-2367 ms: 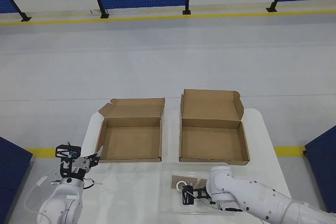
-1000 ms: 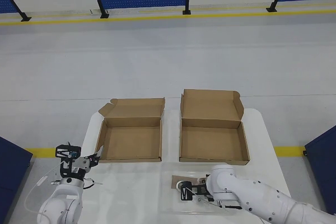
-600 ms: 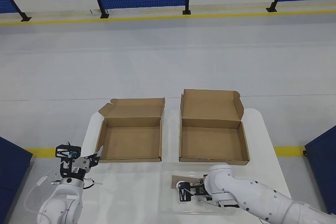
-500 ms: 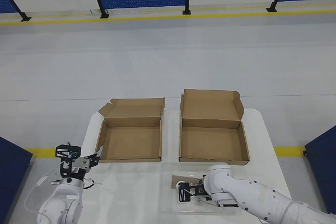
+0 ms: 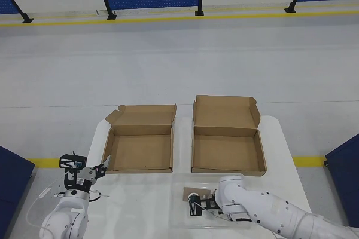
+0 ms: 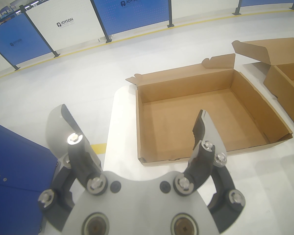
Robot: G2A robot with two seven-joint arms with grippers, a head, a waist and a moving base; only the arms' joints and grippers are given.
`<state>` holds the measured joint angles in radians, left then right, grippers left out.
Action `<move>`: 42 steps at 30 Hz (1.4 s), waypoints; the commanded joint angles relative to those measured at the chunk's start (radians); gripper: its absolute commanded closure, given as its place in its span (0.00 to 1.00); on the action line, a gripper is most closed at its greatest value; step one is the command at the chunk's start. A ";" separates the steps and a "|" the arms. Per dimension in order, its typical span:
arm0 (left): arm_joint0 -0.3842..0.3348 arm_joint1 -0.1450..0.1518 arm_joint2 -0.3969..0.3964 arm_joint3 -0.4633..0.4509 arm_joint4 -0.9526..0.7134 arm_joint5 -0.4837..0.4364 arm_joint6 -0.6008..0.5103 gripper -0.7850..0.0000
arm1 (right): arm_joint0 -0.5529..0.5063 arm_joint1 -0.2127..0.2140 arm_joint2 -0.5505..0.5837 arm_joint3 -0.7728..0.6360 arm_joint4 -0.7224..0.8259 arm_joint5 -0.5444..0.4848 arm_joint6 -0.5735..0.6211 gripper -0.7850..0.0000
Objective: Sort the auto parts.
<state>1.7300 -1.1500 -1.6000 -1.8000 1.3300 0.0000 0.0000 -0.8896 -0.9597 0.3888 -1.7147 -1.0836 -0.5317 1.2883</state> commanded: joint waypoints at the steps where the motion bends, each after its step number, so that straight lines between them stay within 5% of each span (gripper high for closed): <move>1: 0.000 0.000 0.000 0.000 0.000 0.000 0.000 0.00 | 0.000 0.000 0.005 -0.005 0.008 0.008 0.008 1.00; 10: 0.000 0.000 0.000 0.000 0.000 0.000 0.000 0.00 | -0.023 0.021 0.076 -0.044 0.078 0.035 0.017 1.00; 24: 0.000 0.000 0.000 0.000 0.000 0.000 0.000 0.00 | -0.178 0.135 0.337 -0.177 0.208 -0.026 -0.075 1.00; 34: 0.000 0.000 0.000 0.000 0.000 0.000 0.000 0.00 | -0.181 0.135 0.337 -0.175 0.212 -0.023 -0.085 1.00; 42: 0.000 0.000 0.000 0.000 0.000 0.000 0.000 0.00 | -0.232 0.179 0.510 -0.068 0.475 -0.165 -0.239 1.00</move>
<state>1.7300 -1.1500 -1.6000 -1.8000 1.3300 0.0000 0.0000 -1.1077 -0.7910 0.8600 -1.7983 -0.6647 -0.6658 1.0652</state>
